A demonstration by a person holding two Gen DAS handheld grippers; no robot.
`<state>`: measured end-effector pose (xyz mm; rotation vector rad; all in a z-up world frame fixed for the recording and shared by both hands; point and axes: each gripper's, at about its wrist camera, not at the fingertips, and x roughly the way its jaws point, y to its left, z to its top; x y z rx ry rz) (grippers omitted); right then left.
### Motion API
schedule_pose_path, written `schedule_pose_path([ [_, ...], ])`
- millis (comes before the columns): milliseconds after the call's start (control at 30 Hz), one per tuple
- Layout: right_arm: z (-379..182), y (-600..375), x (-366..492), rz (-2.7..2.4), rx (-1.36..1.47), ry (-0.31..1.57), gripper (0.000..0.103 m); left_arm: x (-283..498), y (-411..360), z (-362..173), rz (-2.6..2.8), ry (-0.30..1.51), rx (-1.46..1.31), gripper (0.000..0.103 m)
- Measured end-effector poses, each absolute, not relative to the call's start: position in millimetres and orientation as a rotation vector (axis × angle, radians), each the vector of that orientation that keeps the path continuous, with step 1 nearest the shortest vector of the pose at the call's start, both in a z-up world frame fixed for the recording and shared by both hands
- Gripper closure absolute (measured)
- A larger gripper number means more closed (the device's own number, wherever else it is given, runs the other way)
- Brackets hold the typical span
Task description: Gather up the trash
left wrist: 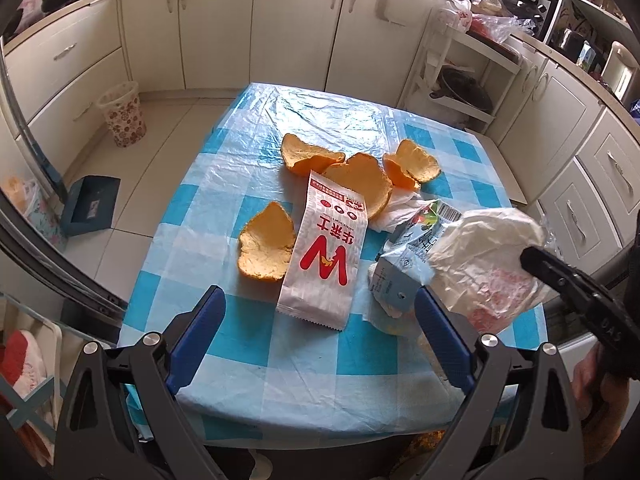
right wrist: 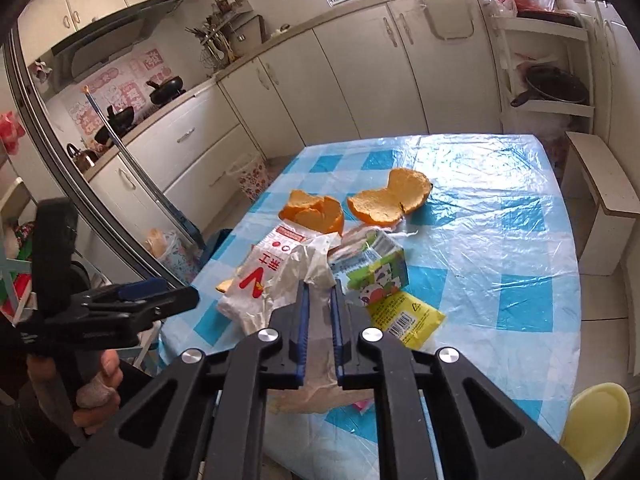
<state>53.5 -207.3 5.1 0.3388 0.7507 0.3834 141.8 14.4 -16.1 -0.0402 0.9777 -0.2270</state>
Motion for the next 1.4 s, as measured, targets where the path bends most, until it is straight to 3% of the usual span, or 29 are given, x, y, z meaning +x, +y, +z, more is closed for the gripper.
schedule_pose_path([
  [400, 36, -296, 18, 0.303, 0.641, 0.524, 0.092, 137, -9, -22, -0.256, 0.968, 0.053, 0.011],
  [1400, 31, -318, -3, 0.255, 0.647, 0.527, 0.091, 156, -123, -56, -0.326, 0.913, 0.453, 0.011],
])
